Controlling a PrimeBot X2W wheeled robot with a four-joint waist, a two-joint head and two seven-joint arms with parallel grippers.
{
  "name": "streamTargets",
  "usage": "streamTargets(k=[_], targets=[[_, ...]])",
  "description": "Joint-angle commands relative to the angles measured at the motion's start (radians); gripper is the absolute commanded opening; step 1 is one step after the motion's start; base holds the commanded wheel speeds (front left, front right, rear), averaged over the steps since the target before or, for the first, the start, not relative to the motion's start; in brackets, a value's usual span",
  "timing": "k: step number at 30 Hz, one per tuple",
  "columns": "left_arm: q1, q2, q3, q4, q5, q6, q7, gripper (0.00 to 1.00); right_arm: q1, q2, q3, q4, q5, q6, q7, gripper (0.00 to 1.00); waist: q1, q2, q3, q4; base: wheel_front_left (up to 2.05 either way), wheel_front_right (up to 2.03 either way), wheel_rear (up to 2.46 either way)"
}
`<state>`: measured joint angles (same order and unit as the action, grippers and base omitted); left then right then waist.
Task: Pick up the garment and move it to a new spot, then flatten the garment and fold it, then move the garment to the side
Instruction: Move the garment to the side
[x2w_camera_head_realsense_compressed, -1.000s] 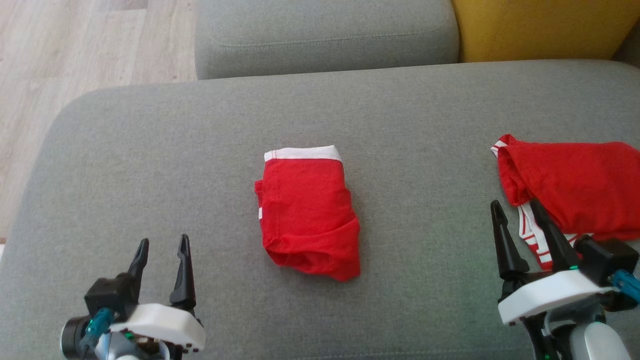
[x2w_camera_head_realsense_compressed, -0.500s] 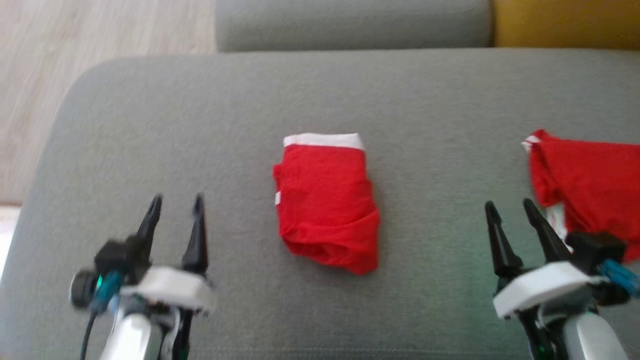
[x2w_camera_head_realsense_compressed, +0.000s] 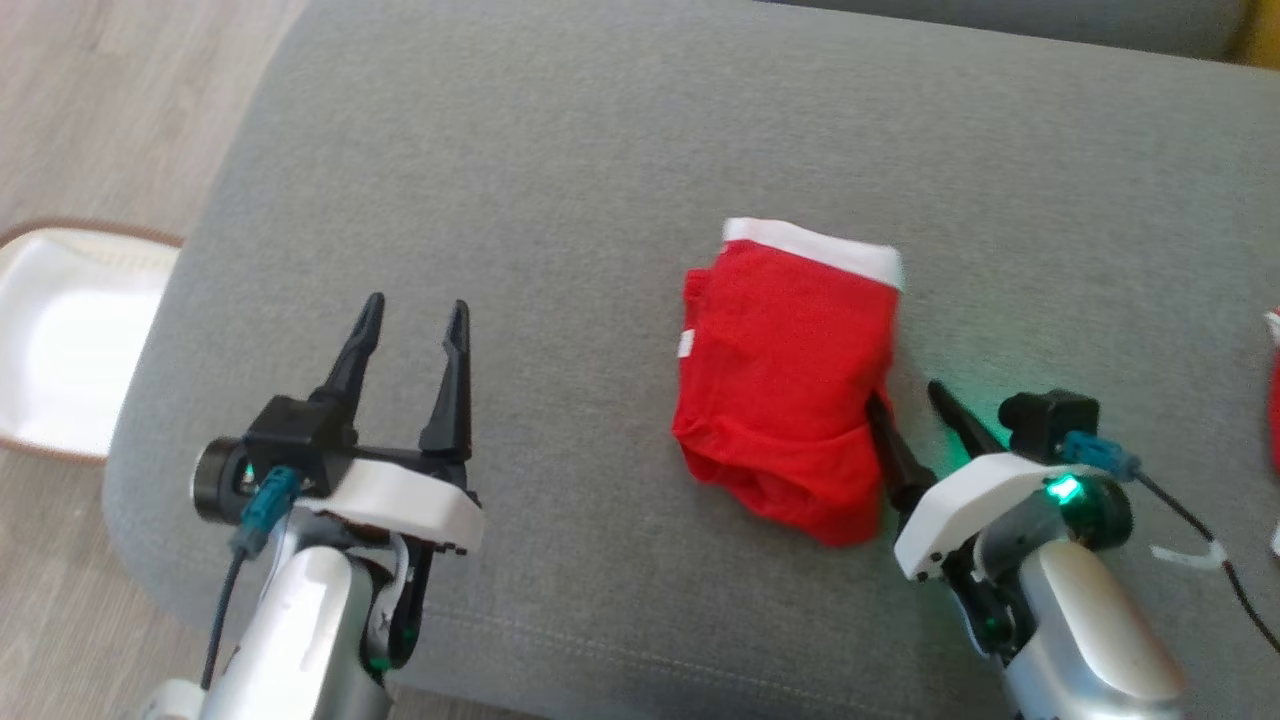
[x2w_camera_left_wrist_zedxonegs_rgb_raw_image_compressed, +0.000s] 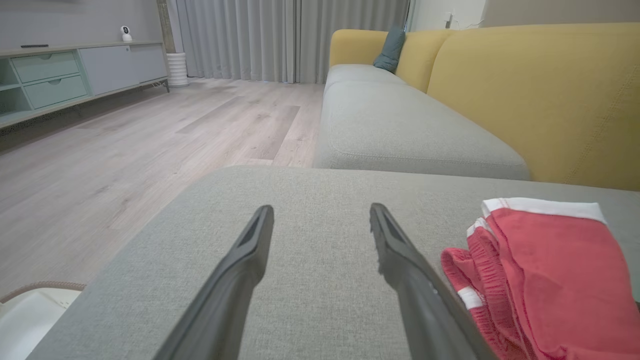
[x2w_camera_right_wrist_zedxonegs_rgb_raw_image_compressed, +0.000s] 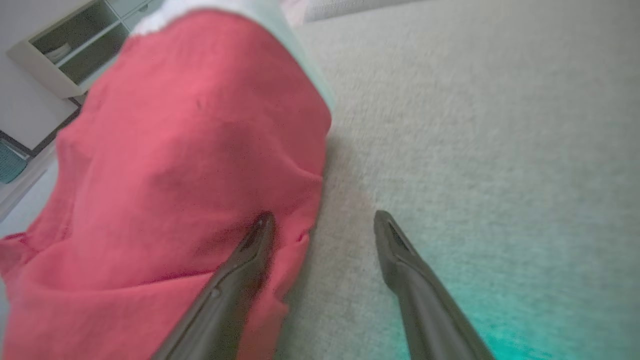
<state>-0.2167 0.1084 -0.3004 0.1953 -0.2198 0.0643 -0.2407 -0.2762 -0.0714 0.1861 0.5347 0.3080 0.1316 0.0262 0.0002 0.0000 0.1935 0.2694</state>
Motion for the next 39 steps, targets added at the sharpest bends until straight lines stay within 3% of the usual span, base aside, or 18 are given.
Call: streamTargets(k=[1, 5, 6, 7, 8, 10, 21, 33, 39], targets=[[-0.053, 0.006, 0.030, -0.026, 0.012, -0.003, -0.012, 1.00, -0.038, 0.016, 0.035, 0.007, 0.013, -0.001, -0.001, 1.00, -0.0002, 0.0000, 0.010, 0.019, 0.00, 0.00, 0.00], [-0.055, 0.003, 0.029, -0.019, 0.014, -0.002, -0.017, 1.00, -0.058, 0.020, 0.095, 0.076, 0.060, -0.001, 0.022, 1.00, -0.0002, 0.0000, 0.010, 0.024, 0.00, 0.00, 0.00], [-0.056, 0.002, 0.029, -0.018, 0.014, -0.002, -0.017, 1.00, -0.061, 0.020, 0.106, 0.086, 0.072, -0.001, 0.023, 0.83, -0.0002, 0.0000, 0.010, 0.024, 0.00, 0.00, 0.00], [-0.056, 0.001, 0.029, -0.017, 0.014, -0.002, -0.018, 1.00, -0.064, 0.021, 0.118, 0.096, 0.085, -0.001, 0.028, 0.48, -0.0002, 0.0000, 0.010, 0.024, 0.00, 0.00, 0.00], [-0.056, 0.001, 0.029, -0.017, 0.014, -0.002, -0.018, 1.00, -0.064, 0.021, 0.118, 0.096, 0.085, -0.001, 0.028, 0.48, -0.0002, 0.0000, 0.010, 0.024, 0.00, 0.00, 0.00], [-0.056, 0.000, 0.029, -0.015, 0.013, -0.002, -0.019, 1.00, -0.069, 0.021, 0.143, 0.107, 0.115, -0.001, 0.031, 0.00, -0.0002, 0.0000, 0.009, 0.023, 0.00, 0.00, 0.00], [-0.036, 0.009, 0.038, -0.017, 0.015, 0.000, -0.021, 1.00, -0.076, 0.009, 0.149, 0.083, 0.088, -0.001, -0.034, 0.00, -0.0002, 0.0000, -0.017, -0.045, 0.00, 0.00, 0.00], [-0.007, 0.023, 0.032, -0.059, 0.019, -0.001, -0.021, 1.00, 0.018, -0.155, 0.124, -0.135, 0.000, -0.001, 0.045, 0.00, -0.0002, 0.0000, -0.035, -0.308, 0.00, 0.00, 0.00], [-0.033, 0.017, 0.005, -0.066, 0.025, -0.010, -0.019, 1.00, -0.045, -0.227, 0.109, -0.169, 0.009, -0.001, 0.060, 0.00, -0.0002, 0.0000, 0.001, -0.380, 0.00, 0.00, 0.00]])
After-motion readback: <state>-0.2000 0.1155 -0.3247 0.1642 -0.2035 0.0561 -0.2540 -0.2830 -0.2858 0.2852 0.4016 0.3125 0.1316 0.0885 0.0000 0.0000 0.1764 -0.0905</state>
